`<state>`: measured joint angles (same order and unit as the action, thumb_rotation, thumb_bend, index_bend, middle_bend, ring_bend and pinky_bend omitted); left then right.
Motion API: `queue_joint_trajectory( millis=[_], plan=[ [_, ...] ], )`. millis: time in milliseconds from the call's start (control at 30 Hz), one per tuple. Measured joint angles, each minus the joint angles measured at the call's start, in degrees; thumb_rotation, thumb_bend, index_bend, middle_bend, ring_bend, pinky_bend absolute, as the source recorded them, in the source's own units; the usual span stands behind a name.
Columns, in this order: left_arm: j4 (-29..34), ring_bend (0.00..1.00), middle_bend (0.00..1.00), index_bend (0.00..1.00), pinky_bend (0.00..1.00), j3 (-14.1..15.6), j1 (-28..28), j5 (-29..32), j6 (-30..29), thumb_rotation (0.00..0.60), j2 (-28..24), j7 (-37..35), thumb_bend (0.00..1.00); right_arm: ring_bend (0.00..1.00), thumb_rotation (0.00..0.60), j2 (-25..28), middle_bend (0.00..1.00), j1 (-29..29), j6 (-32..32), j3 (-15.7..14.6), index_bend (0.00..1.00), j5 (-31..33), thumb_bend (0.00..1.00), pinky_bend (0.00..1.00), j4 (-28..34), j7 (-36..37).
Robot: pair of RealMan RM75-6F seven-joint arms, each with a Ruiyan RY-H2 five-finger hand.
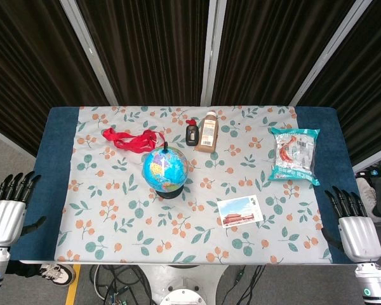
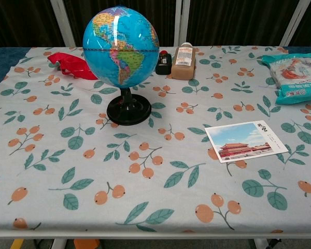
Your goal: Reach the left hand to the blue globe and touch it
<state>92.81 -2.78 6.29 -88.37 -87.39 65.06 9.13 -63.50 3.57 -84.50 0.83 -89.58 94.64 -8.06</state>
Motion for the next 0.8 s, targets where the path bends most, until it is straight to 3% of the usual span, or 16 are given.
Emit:
queue_joint_trajectory(
  millis=[567, 800],
  plan=[
    [1.01, 0.00, 0.07, 0.09, 0.00, -0.24, 1.55, -2.59, 0.36, 0.600, -0.09, 0.28, 0.14, 0.00, 0.600, 0.09, 0.00, -0.42, 0.16, -0.01, 0.00, 1.04, 0.18, 0.00, -1.50, 1.36],
    [4.36, 0.00, 0.07, 0.09, 0.00, -2.26, 7.06, -7.11, 2.92, 0.600, 0.84, 2.97, 0.14, 0.00, 0.600, 0.04, 0.00, -0.34, 0.77, 0.17, 0.00, 1.86, 0.18, 0.00, -2.61, 2.32]
  ],
)
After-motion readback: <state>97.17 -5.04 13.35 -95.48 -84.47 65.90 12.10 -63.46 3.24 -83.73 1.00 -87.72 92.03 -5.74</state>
